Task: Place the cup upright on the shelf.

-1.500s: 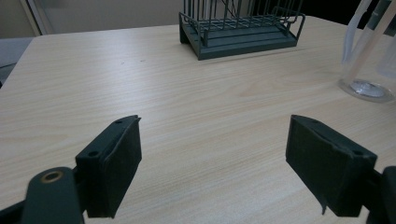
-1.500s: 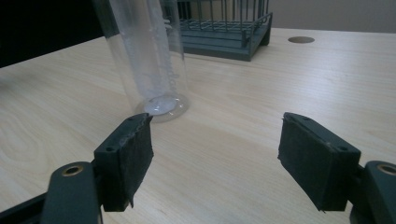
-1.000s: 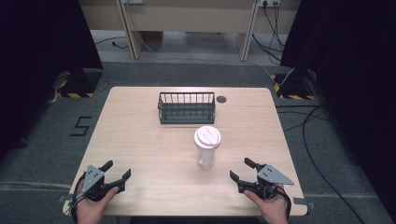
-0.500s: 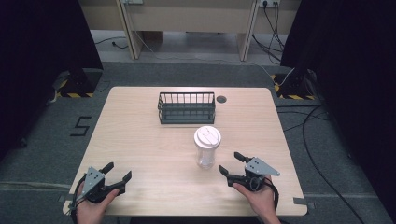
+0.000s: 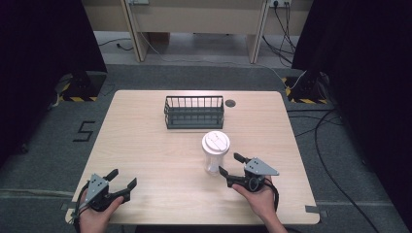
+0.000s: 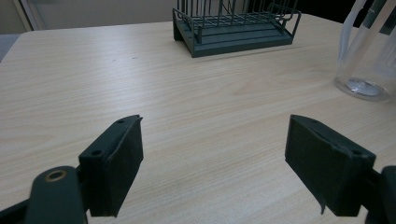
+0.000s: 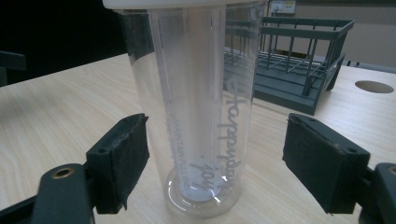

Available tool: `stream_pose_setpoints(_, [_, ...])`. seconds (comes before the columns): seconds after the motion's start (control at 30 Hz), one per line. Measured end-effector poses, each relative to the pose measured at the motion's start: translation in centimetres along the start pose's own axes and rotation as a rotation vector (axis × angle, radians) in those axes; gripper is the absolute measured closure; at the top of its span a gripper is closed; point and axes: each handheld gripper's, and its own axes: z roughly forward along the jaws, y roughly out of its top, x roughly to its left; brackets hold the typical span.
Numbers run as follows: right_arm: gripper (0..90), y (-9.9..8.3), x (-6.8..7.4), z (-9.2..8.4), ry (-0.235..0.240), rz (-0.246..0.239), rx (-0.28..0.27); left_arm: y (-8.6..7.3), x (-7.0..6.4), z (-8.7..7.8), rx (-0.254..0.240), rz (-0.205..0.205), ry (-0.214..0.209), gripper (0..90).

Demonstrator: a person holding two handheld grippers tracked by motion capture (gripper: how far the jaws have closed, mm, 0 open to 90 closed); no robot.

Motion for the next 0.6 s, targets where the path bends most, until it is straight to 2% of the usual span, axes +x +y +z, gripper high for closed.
stream_pose_setpoints(0.6, [16.6,0.4,0.6,2.9,0.011,-0.019,0.002,0.0,0.0,0.0,0.002,0.004,-0.002,18.9])
